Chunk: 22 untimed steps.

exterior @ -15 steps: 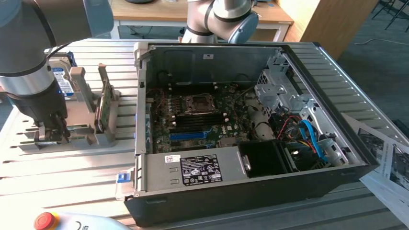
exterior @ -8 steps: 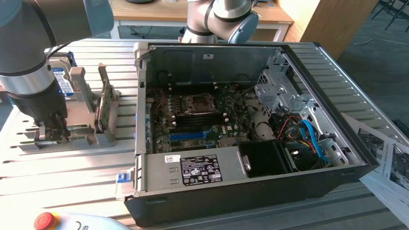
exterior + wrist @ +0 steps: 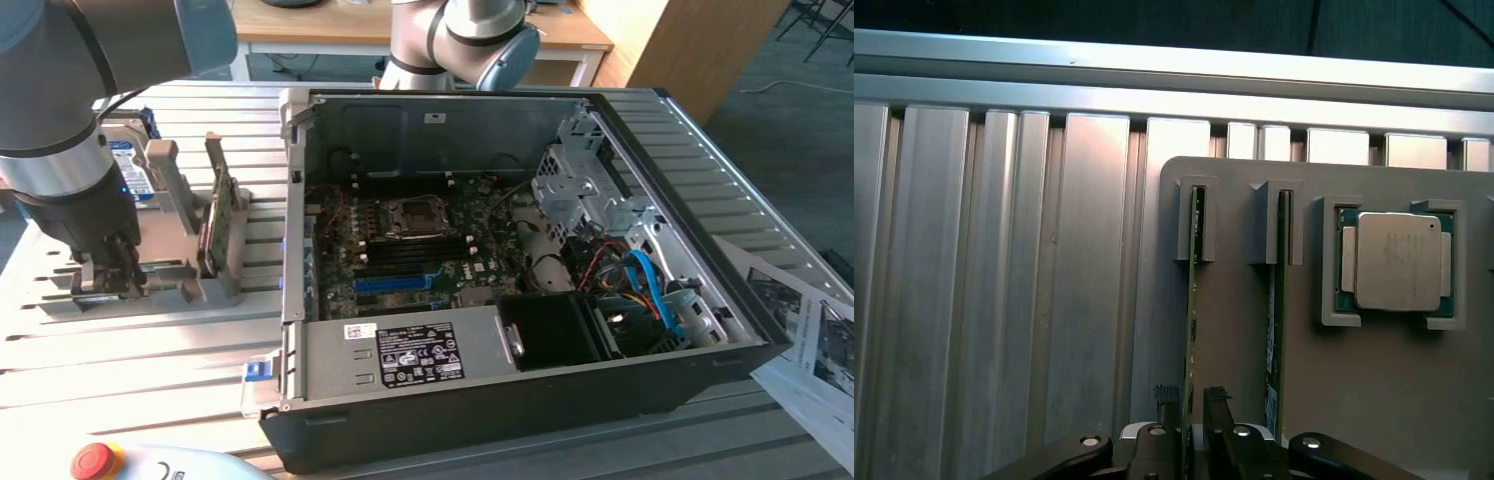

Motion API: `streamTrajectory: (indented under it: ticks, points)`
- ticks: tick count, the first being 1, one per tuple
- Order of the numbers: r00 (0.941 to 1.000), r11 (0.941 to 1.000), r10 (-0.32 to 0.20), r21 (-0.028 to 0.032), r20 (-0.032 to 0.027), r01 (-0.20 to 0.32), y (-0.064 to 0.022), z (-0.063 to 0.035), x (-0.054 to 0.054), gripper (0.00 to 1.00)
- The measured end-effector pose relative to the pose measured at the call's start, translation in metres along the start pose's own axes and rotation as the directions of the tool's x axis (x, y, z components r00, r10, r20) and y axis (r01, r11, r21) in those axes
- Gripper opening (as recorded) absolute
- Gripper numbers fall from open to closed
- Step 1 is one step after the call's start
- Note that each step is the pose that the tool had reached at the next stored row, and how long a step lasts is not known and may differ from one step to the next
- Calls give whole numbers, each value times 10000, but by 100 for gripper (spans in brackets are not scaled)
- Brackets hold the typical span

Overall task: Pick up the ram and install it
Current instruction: 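Pick up the ram and move it above insertion slot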

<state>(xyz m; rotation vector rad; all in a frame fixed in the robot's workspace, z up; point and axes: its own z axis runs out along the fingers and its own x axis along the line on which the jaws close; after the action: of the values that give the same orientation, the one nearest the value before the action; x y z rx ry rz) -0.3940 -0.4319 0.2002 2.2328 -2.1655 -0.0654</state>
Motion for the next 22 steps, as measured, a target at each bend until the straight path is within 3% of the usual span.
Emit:
streamTrajectory:
  ticks: [14, 17, 18, 22]
  points:
    - [10000, 10000, -1, 0, 0, 1, 0, -9, 0, 24]
    - [10000, 10000, 0, 0, 0, 0, 0, -9, 0, 22]
    - [10000, 10000, -1, 0, 1, 1, 0, -9, 0, 15]
    - [10000, 10000, -1, 0, 0, 1, 0, -9, 0, 15]
